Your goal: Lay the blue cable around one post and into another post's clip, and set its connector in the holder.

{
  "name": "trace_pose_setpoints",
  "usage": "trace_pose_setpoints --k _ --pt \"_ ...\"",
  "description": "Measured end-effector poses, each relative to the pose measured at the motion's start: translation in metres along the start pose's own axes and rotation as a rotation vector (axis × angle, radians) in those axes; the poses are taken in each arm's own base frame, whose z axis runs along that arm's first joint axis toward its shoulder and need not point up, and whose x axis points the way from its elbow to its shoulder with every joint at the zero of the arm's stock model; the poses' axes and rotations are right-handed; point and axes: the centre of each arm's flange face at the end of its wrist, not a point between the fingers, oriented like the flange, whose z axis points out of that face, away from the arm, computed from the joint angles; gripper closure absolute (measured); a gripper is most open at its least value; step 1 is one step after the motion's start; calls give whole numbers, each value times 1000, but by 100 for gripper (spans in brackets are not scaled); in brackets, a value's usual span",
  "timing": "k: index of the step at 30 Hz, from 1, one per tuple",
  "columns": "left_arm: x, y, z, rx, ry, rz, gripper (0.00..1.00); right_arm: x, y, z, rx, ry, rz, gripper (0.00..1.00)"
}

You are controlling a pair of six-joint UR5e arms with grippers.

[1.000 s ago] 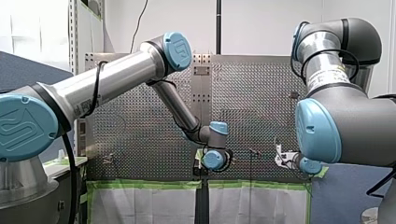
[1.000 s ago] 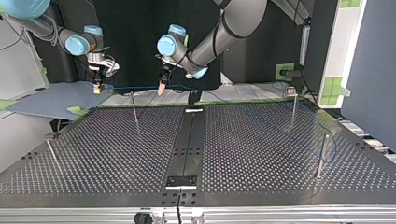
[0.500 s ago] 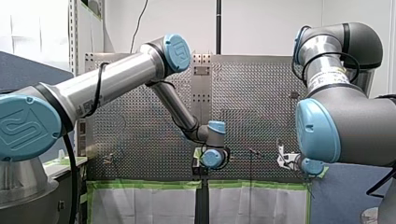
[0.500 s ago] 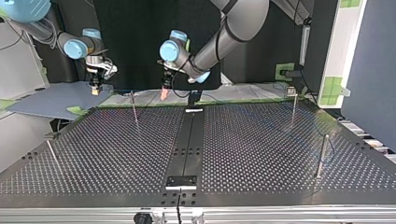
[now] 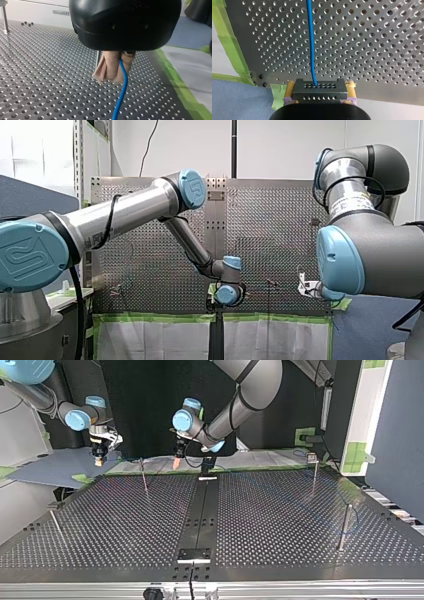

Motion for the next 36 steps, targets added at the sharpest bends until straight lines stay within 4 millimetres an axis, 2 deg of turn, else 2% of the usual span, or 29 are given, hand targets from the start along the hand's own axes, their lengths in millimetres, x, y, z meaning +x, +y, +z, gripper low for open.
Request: trace_pose_setpoints --k 9,18,21,23,24,26,27,28,29,30,31,36 --pt "-17 -1 16 -3 -46 -42 96 6 5 8 -26 16 13 72" --pt "-22 5 23 -14 -56 -57 96 10 8 13 -37 13 15 72" --pt "-22 7 24 -14 -50 -55 90 10 8 13 -37 12 13 72" --pt "-21 8 23 -14 -43 -52 82 10 7 13 -36 11 13 72" --pt "-21 8 23 -14 -38 -50 82 9 7 13 -36 11 13 72" --pt "-20 7 22 -12 -32 -48 54 9 7 13 -35 11 13 72" --pt "-20 7 22 -7 -27 -46 54 9 6 13 -35 11 13 72" --pt "-19 6 21 -3 -22 -44 30 9 6 13 -34 10 13 72" --pt "-19 5 20 3 -16 -41 21 9 6 13 -34 10 13 72" --pt "-18 4 19 11 -7 -36 21 8 6 13 -34 9 13 72" --pt "-17 4 18 17 -1 -32 0 8 6 13 -33 8 13 72" --pt "-14 -1 14 57 40 7 0 8 4 13 -29 6 14 72"
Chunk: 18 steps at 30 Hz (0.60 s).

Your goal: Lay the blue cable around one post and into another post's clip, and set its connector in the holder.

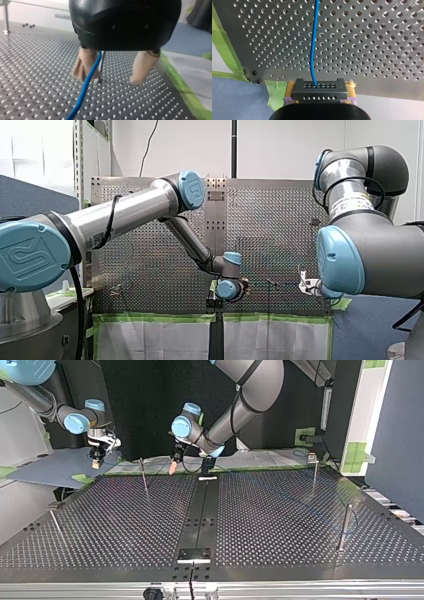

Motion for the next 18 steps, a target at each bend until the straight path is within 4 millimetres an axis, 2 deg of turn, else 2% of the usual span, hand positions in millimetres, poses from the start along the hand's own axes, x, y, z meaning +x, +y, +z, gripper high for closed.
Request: trace_pose_setpoints --k 10,18 --pt "4 -10 -11 95 89 92 0 0 -1 0 4 -1 4 72" --pt "-23 -26 -21 147 92 110 0 -1 -1 0 6 -4 8 72"
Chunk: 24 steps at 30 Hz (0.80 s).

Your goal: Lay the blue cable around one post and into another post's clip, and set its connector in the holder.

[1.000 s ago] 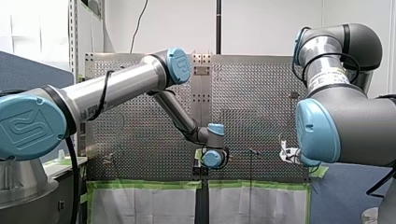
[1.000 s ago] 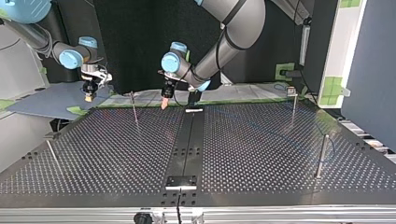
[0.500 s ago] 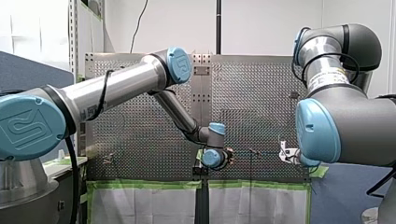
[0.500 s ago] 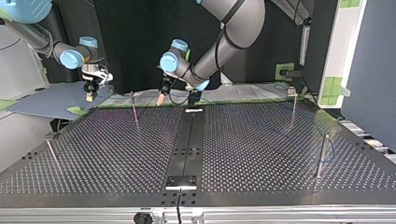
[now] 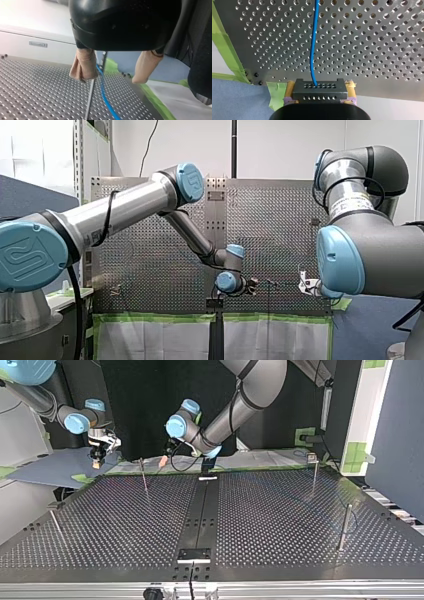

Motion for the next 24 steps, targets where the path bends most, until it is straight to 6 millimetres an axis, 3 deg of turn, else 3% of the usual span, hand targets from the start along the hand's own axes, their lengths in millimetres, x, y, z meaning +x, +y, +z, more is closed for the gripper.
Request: trace_pose_setpoints --k 24 --pt "-18 -22 -15 -29 -11 21 0 -3 0 -1 2 -10 4 72"
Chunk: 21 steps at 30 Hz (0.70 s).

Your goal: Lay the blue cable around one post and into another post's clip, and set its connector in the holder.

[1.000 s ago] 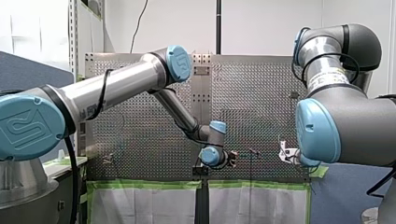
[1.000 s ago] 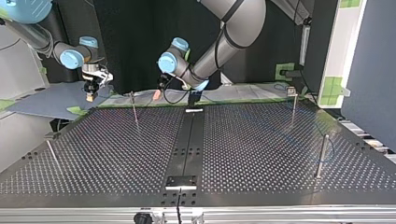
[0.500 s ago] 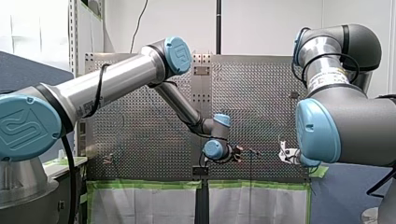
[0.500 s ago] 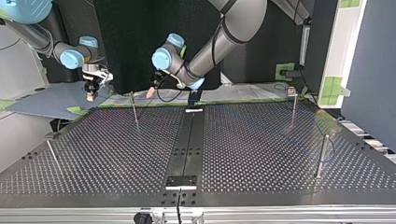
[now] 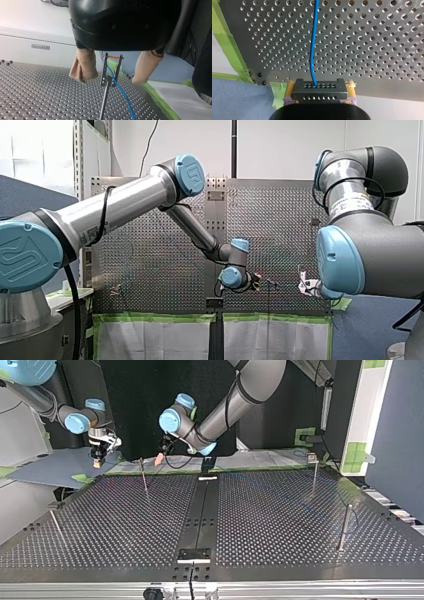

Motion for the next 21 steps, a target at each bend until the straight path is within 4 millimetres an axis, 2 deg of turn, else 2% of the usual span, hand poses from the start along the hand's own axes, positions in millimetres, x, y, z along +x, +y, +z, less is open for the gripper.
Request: trace_pose_setpoints --k 21 --pt "0 0 -1 -6 5 2 0 -1 0 0 0 -1 1 72"
